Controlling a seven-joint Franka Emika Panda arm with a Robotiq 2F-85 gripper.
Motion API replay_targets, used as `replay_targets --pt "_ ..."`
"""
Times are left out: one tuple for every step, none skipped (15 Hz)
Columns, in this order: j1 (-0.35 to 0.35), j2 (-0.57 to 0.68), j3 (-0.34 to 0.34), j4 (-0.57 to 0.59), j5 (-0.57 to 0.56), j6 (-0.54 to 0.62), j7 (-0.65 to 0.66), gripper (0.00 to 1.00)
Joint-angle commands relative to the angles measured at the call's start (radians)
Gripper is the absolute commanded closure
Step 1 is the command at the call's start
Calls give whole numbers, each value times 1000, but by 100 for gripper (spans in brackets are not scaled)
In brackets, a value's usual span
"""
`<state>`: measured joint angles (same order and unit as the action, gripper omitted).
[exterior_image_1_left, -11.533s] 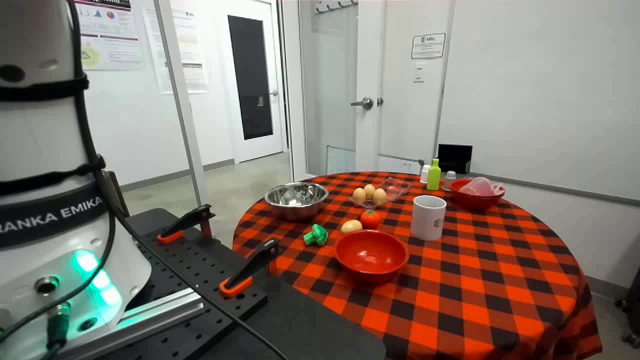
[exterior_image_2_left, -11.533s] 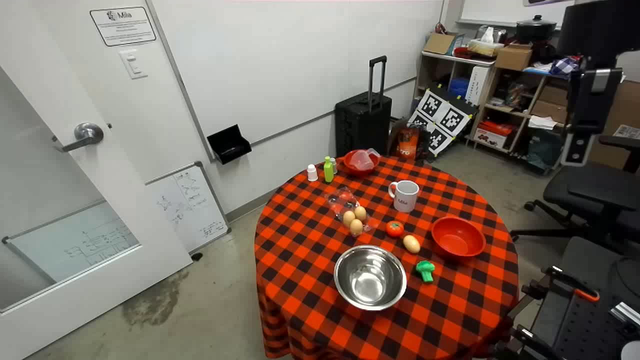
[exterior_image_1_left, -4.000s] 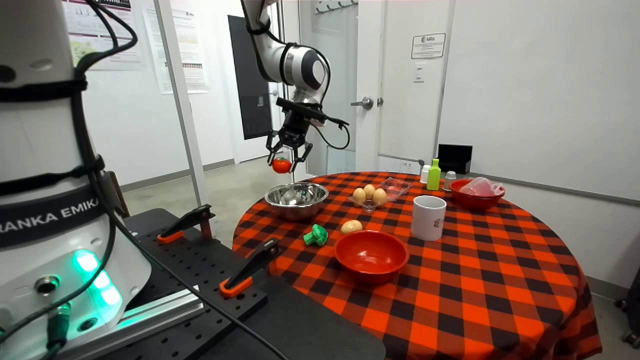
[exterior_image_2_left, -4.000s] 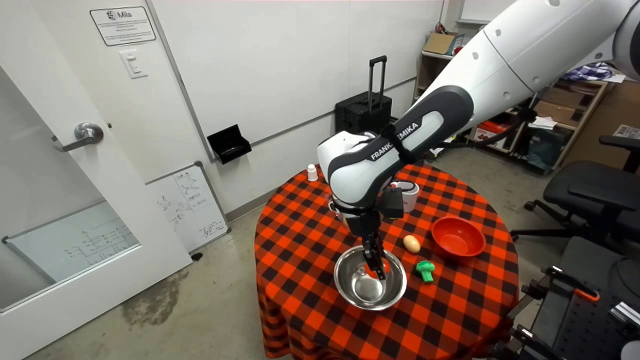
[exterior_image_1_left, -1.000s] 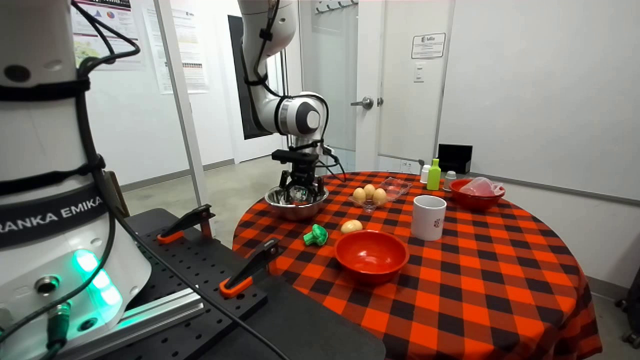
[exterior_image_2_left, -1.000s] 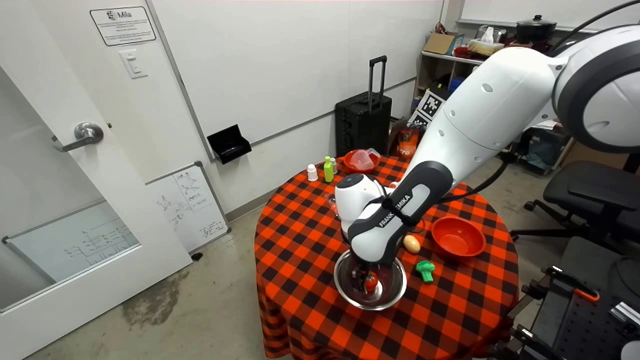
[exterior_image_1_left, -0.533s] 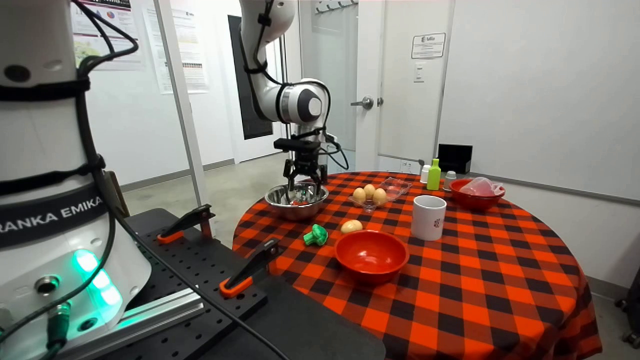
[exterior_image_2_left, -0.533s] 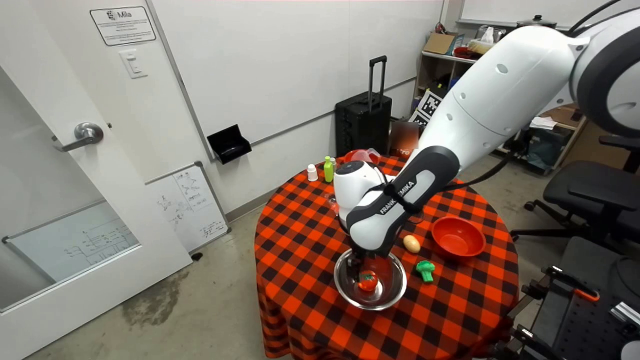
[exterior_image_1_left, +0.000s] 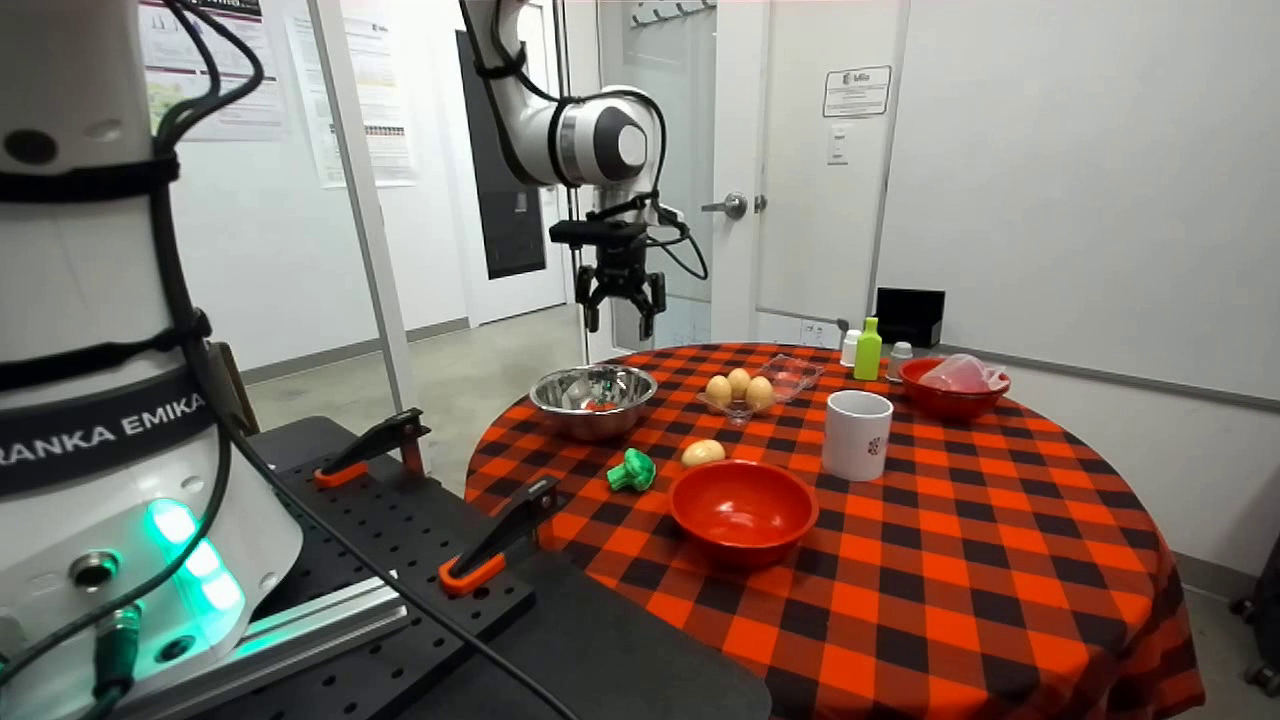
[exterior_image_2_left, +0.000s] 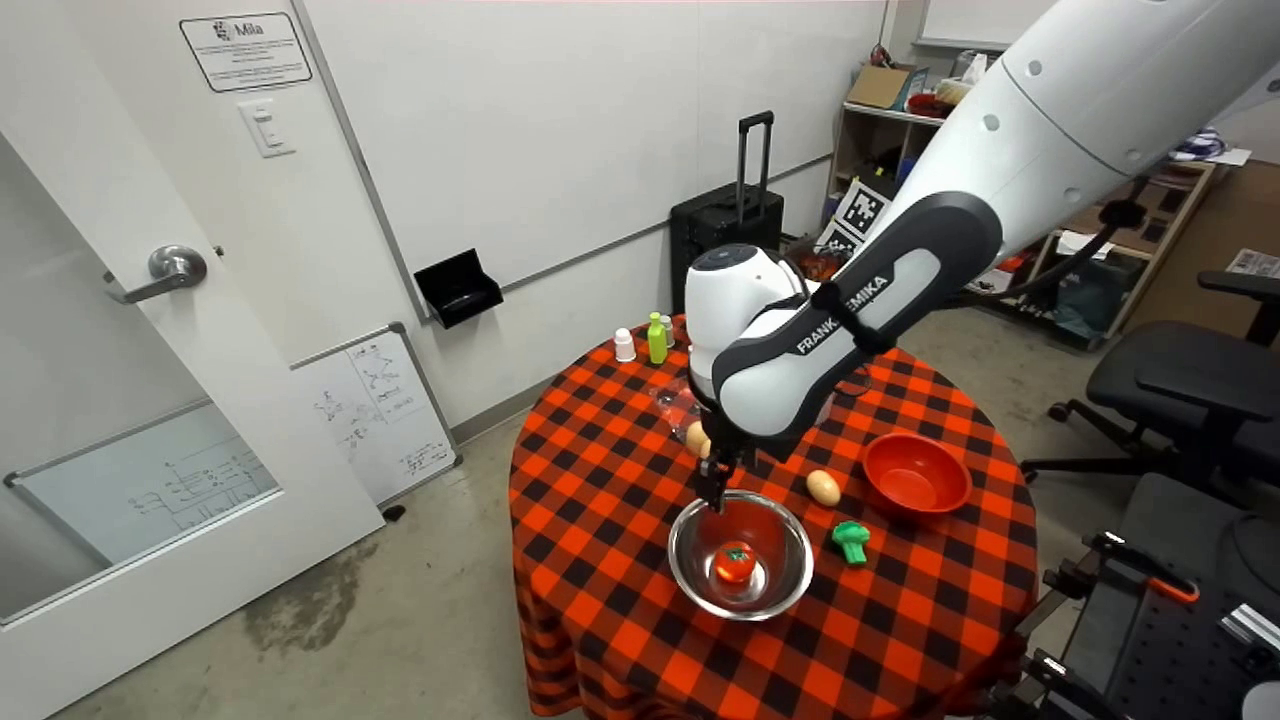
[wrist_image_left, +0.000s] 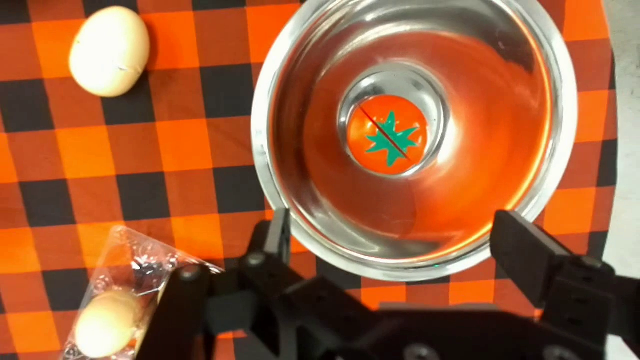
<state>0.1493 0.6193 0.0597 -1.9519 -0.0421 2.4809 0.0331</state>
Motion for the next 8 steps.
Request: replay_targets --pt "-14 -18 11 -9 5 -11 -15 0" --pt "-25 -33 19 -17 11 -18 -29 0" --pt "-33 -44 23 -25 13 -22 -37 0" --pt "-38 -49 25 -30 14 -23 -39 0" --pt "-39 -50 26 -32 14 -23 -40 0" --pt "-39 -50 27 -34 14 -23 -40 0" --pt "-39 -50 28 -35 14 -23 -40 0" --pt "-39 -50 28 -35 14 -23 -40 0"
